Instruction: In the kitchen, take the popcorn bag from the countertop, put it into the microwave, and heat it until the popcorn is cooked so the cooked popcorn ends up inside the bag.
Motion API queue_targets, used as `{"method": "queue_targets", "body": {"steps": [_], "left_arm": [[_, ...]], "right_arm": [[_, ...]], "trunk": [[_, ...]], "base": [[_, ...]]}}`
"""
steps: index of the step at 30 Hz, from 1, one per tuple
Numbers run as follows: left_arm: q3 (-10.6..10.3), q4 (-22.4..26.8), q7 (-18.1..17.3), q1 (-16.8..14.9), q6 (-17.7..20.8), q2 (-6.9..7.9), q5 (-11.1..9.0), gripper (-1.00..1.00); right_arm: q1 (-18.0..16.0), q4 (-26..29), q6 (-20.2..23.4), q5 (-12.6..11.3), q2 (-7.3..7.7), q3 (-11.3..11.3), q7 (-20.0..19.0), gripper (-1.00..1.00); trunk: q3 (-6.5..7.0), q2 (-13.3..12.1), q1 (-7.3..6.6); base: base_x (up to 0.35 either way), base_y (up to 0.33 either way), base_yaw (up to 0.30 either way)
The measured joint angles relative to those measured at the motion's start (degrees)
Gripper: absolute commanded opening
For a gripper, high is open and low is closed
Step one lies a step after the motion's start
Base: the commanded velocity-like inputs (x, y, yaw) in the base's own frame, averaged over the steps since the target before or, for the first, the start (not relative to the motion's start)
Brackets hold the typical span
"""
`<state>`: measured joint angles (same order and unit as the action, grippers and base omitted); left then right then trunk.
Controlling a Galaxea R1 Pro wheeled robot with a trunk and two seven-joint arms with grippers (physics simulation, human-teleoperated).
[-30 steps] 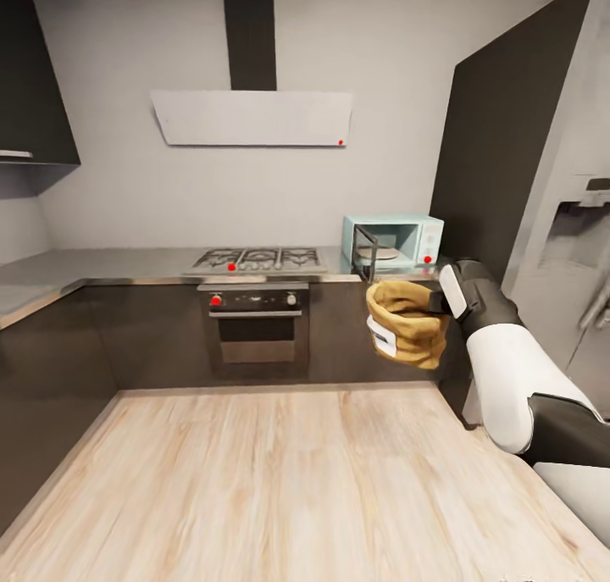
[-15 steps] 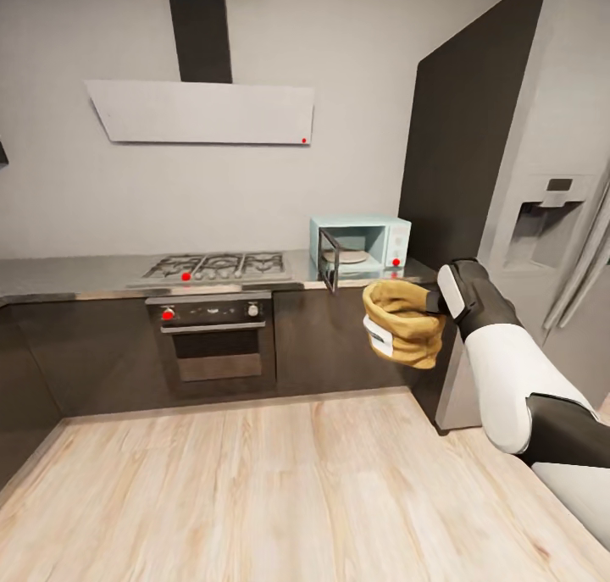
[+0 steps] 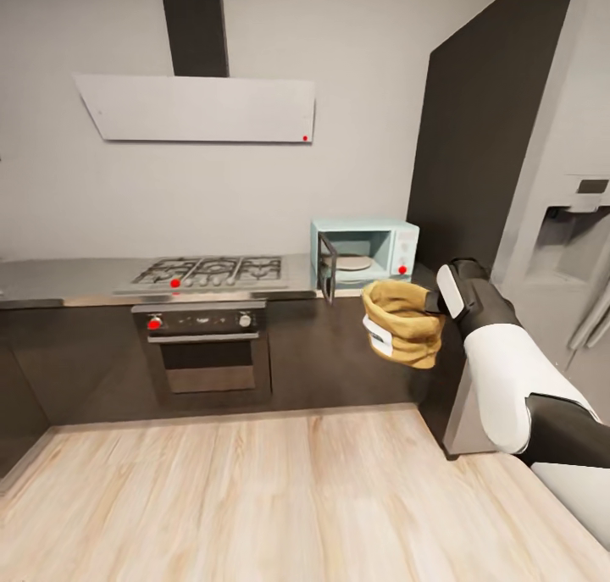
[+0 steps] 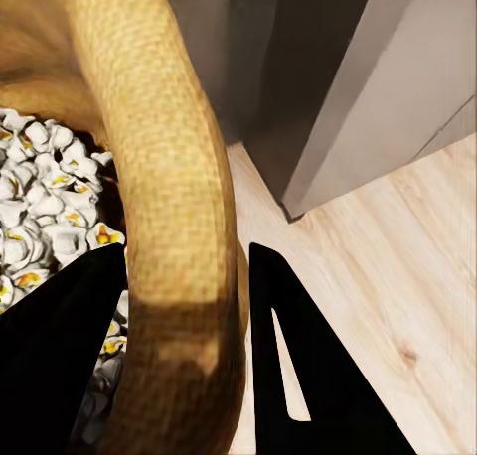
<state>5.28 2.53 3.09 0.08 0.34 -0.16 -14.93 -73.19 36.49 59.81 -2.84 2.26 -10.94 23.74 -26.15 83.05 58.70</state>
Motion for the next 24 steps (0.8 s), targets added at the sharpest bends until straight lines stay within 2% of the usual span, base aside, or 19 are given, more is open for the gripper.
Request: {"method": "queue_targets", "body": {"steps": [10,24], "left_arm": [[0.1,0.0,0.1,0.0,0.0,-0.03,0.0,1.0],[0.1,0.0,0.0,0.0,-0.4,-0.08,0.0,1.0]], "right_arm": [[0.0,0.0,0.0,0.0,0.14,0.0,0.2,-1.0],[0.0,0.0,0.0,-0.2,0.14,-0.1,-0.1,-1.0]], "trunk": [[0.0,0.0,0.0],[0.01,0.0,0.0]], "base": [[0.295,-0.21,0.247],[0.295,-0.21,0.008]]}}
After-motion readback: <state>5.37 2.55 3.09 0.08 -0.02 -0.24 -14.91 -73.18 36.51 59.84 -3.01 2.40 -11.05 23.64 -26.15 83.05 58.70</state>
